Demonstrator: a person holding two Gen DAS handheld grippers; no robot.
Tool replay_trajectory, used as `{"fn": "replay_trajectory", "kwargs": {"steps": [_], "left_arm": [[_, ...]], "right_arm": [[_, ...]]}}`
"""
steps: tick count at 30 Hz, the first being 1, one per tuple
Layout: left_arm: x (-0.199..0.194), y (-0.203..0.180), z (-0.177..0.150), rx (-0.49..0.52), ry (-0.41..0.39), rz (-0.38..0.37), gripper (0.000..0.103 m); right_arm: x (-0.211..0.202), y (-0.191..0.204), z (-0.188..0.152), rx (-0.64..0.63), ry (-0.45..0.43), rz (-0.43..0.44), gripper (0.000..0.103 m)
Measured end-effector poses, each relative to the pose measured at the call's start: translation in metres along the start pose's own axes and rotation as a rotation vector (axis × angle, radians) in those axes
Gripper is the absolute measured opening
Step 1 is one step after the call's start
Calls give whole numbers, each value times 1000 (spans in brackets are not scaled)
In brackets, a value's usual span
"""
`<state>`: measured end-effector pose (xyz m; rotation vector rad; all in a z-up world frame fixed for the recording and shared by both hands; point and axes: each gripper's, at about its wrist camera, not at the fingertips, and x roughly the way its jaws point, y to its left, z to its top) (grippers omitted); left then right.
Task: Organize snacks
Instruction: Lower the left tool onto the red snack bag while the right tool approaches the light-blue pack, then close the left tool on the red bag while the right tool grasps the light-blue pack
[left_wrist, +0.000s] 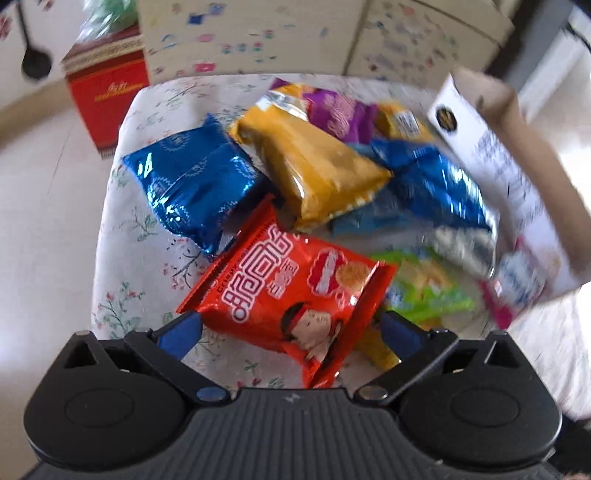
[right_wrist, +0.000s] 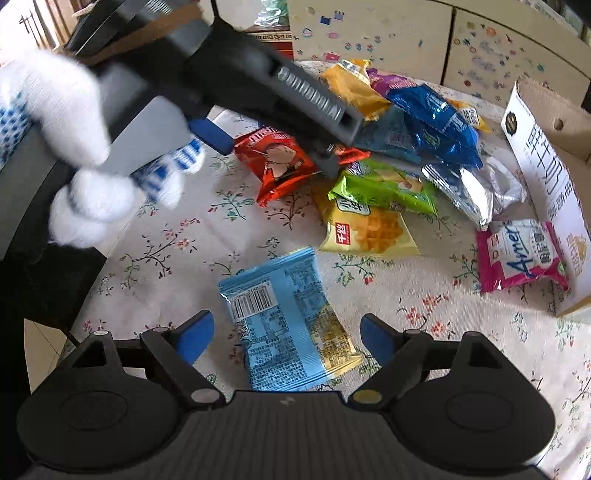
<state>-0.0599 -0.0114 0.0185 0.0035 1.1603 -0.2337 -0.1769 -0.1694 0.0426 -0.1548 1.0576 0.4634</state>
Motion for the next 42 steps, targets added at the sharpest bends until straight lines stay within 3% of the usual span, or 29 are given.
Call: {"fn": "replay_trajectory", "kwargs": {"steps": [4, 11, 18, 27, 30, 32, 37, 40, 42], "left_arm": [[-2, -1, -4, 103, -27, 42, 102], [22, -3, -5, 193, -29, 74, 103], [26, 2, -6, 179, -49, 42, 103], [21, -2, -12, 215, -78, 52, 102], [15, -7, -16, 255, -99, 46, 92], [11, -10, -18, 267, -102, 12, 76], [4, -13, -22, 285, -111, -11, 59], [0, -12, -26, 279, -99, -25, 58], [-3, -9, -27, 269, -98, -26, 67]], "right_arm": [[6, -4, -1, 14, 13, -12, 89], [17, -1, -1, 18, 32, -50, 87], [20, 0, 1, 22, 25, -71, 86], [16, 2, -1, 4, 10, -97, 74], [14, 0, -1, 16, 7, -89, 70], [13, 1, -1, 22, 4, -84, 68], [12, -3, 0, 55, -2, -80, 67], [11, -7, 1, 78, 4, -82, 67], [12, -9, 1, 84, 5, -81, 67]]}}
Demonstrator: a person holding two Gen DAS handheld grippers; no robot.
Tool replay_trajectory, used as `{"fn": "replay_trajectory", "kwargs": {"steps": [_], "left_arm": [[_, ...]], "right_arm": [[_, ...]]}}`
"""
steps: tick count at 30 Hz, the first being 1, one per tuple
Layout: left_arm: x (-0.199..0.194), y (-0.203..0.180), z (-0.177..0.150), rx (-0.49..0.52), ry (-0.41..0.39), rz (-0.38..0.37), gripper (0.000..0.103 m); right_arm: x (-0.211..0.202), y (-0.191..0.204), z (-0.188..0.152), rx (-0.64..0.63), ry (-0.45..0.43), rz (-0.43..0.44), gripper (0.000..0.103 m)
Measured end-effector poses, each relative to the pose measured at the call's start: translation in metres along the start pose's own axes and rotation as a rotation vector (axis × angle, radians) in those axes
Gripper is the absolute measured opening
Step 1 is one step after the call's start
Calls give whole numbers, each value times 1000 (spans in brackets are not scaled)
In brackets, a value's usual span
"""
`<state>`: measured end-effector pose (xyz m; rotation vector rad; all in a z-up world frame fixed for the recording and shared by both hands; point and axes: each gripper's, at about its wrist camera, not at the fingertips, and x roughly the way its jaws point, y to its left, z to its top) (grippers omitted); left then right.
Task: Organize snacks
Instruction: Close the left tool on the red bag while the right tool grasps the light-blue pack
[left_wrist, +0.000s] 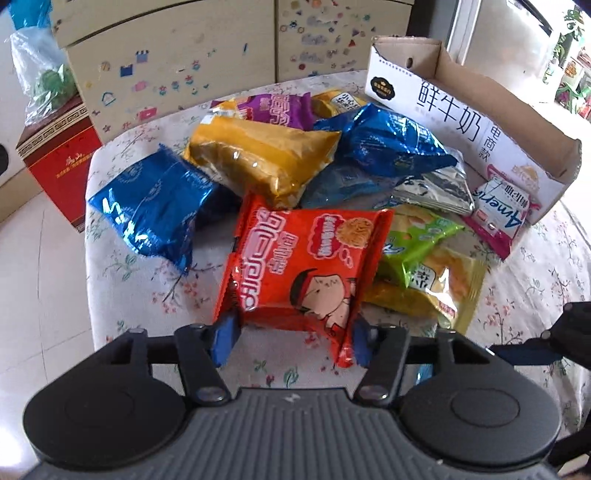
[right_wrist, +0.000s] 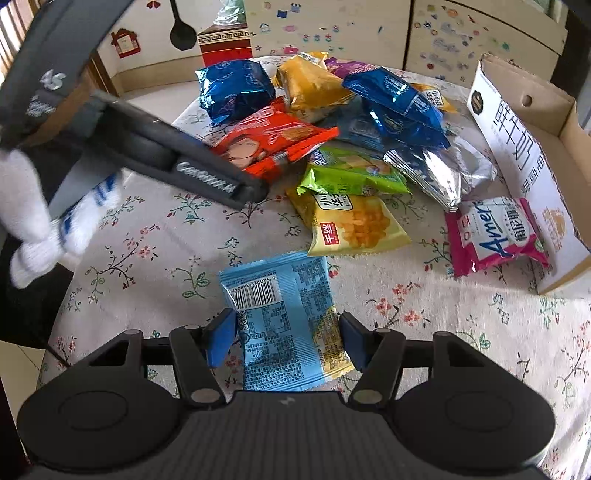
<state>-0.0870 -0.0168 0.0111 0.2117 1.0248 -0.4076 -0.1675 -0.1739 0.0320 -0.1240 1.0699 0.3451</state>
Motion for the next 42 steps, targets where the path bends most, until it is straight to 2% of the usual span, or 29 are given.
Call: {"fn": "replay_trajectory", "kwargs": {"steps": [2, 4, 10, 12, 13, 14, 20, 24, 26, 29, 34, 36, 39, 41, 42], "left_arm": [[-5, 2, 0, 22, -32, 23, 89], [-9, 1, 2, 60, -59, 51, 96], [3, 4, 8, 64, -62, 32, 100], [8, 2, 9, 71, -62, 46, 97], [10, 0, 9, 78, -68, 48, 93], [11, -2, 9, 83, -65, 39, 84], [4, -15, 4, 118, -66, 40, 60], [-7, -11, 3, 65, -79, 20, 58], [-11, -9, 3, 46, -85, 22, 54], [-19, -1, 4, -13, -108, -15, 47], [-25, 0, 2, -35, -118, -16, 43], [-20, 0, 2, -30, -114, -16, 48], [-12, -8, 2, 23, -117, 48, 59], [-3, -15, 3, 61, -100, 103, 82], [2, -20, 2, 90, -94, 132, 85]], "right_arm": [[0, -2, 0, 15, 3, 5, 67], [0, -5, 1, 26, 4, 8, 67], [-1, -7, 1, 43, 6, 10, 68], [-2, -7, 1, 49, 6, 12, 68], [-1, -8, 2, 52, 6, 14, 68], [-1, -9, 2, 57, 5, 16, 68], [-4, -12, 2, 73, 2, 24, 67], [-15, -20, 3, 116, -26, 37, 66], [-18, -21, 3, 126, -35, 39, 65], [-26, -28, 4, 160, -59, 45, 64], [-31, -36, 6, 194, -82, 50, 62], [-31, -36, 6, 202, -79, 52, 62], [-26, -35, 8, 208, -72, 49, 62], [-25, -36, 8, 213, -68, 51, 62], [-24, -37, 9, 218, -65, 52, 62]]}}
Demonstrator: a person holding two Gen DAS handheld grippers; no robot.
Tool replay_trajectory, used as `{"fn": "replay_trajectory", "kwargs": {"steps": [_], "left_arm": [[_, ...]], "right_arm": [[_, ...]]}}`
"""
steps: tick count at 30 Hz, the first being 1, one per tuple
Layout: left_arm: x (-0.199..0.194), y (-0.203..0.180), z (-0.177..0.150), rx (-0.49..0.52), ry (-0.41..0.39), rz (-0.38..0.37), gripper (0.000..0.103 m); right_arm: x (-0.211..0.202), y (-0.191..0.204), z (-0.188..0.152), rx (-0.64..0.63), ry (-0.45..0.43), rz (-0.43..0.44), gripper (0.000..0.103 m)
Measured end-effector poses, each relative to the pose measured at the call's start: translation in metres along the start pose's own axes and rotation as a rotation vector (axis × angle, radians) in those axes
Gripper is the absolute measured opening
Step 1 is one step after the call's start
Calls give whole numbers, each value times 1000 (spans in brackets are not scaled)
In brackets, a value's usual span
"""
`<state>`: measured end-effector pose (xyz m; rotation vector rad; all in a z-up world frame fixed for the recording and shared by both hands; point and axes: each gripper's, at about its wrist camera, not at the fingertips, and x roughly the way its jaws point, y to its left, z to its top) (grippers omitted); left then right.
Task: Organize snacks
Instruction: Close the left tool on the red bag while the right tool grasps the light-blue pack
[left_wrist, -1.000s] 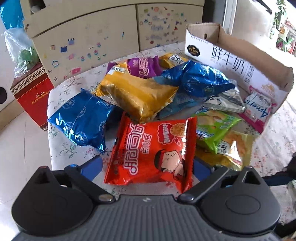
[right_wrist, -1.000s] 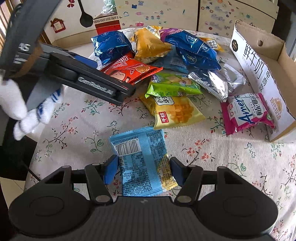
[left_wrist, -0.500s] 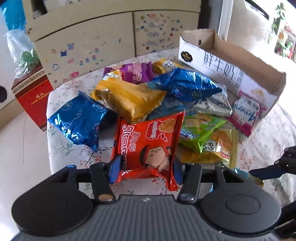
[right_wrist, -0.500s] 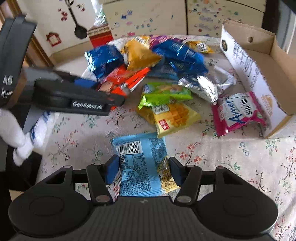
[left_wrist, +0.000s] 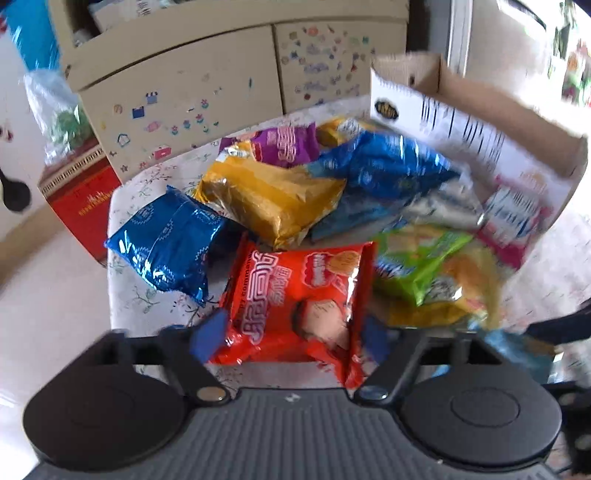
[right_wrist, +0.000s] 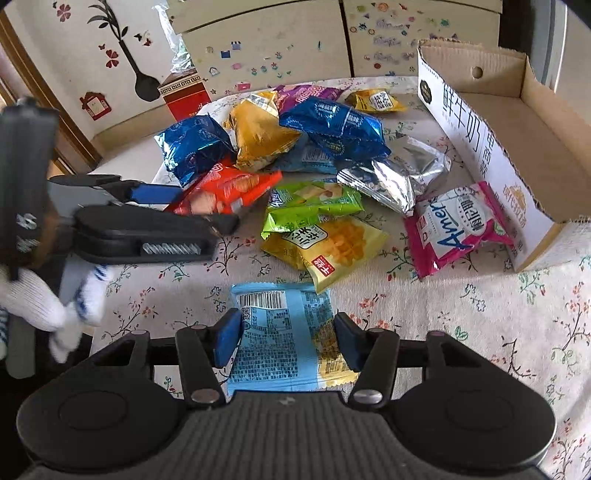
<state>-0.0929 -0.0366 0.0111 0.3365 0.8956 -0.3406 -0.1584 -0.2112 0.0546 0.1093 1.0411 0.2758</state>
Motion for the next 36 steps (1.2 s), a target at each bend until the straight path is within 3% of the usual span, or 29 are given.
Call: {"fn": "replay_trajectory", "kwargs": {"steps": [3, 7, 10, 13, 18, 20, 21, 22, 25, 30, 34, 36], "left_arm": [[8, -10, 0, 44, -2, 43, 85], [10, -8, 1, 13, -28, 17, 65], [7, -11, 0, 18, -30, 13, 63], [2, -3, -3, -53, -38, -22, 62], [-13, 7, -11, -147, -50, -53, 60], [-20, 7, -14, -152, -63, -57, 57], [-24, 7, -14, -157, -71, -61, 57], [-28, 6, -15, -162, -79, -71, 49], [-35, 4, -15, -164, -91, -72, 45], [-40, 3, -18, -148, -107, -56, 45], [-44, 6, -18, -140, -89, -67, 45], [-49, 7, -20, -136, -90, -107, 47]], "right_arm": [[2, -2, -2, 6, 11, 0, 62], [9, -4, -5, 10, 40, -9, 61], [16, -4, -7, 7, 62, -6, 65], [19, 2, -8, -29, 46, -22, 67], [18, 10, -9, -76, 34, -58, 54], [12, 8, -5, -51, 22, -27, 27], [12, 8, -5, -51, 22, -27, 20], [9, 4, -4, -39, 18, -15, 12], [5, -3, -4, -22, 19, -23, 12], [3, -10, -2, 22, 20, 26, 23], [2, -8, -4, 6, 22, 37, 59], [6, -4, -6, -5, 34, 52, 65]]}}
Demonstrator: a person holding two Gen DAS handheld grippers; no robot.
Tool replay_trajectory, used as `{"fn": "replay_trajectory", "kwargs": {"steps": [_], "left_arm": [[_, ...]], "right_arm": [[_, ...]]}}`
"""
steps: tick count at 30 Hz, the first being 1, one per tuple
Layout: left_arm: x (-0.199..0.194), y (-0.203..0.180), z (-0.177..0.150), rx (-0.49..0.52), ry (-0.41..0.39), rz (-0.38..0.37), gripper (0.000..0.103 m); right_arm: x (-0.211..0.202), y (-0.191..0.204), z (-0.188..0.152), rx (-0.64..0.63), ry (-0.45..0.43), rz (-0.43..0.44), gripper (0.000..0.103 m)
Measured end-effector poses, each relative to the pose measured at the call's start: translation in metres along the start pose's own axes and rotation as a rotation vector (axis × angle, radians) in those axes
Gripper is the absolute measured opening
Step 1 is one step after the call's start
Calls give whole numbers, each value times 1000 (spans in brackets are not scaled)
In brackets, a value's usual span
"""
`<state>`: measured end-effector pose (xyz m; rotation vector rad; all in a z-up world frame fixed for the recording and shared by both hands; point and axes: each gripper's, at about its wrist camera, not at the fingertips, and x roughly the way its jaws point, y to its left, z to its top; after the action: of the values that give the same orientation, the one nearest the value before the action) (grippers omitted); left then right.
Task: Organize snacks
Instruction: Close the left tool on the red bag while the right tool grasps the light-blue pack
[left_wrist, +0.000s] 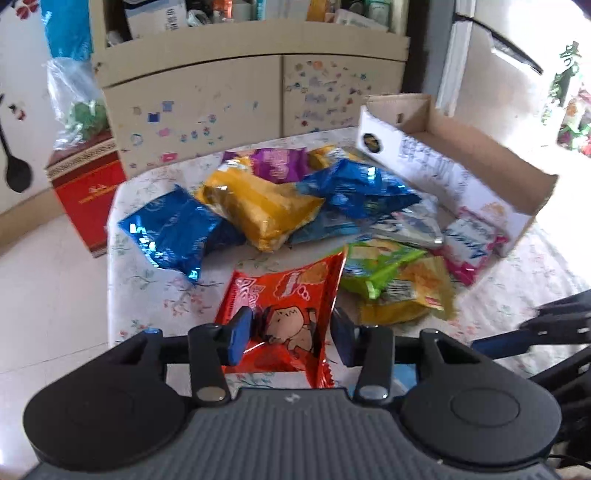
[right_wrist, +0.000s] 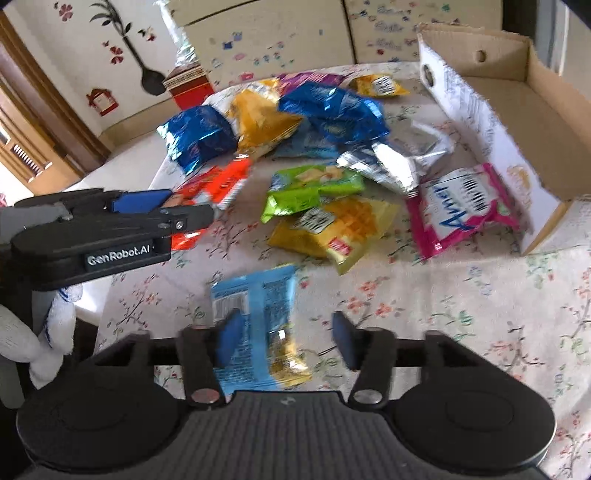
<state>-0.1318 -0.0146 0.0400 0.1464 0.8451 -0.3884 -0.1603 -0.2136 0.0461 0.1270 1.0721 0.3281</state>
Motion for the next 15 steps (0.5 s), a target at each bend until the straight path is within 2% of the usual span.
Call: {"fn": "replay_trajectory", "kwargs": {"steps": [2, 3, 5, 8, 13, 15], "left_arm": [[-7, -5, -1, 55, -13, 10, 57], [-9, -8, -3, 94, -18, 32, 61], [-10, -11, -5, 153, -22, 66, 78], [-3, -7, -6, 192, 12, 54, 87], [17, 8, -5, 102, 63, -13, 94], [28, 10, -1, 104, 79, -21, 94]], "right_arm": [[5, 9, -2, -39, 18, 3, 72], [8, 14, -4, -63, 26, -2, 73], [14, 22, -6, -97, 39, -12, 74], [20, 30, -11, -137, 39, -27, 84], [26, 43, -17, -224, 20, -91, 87], [27, 44, -18, -239, 18, -105, 87]]}}
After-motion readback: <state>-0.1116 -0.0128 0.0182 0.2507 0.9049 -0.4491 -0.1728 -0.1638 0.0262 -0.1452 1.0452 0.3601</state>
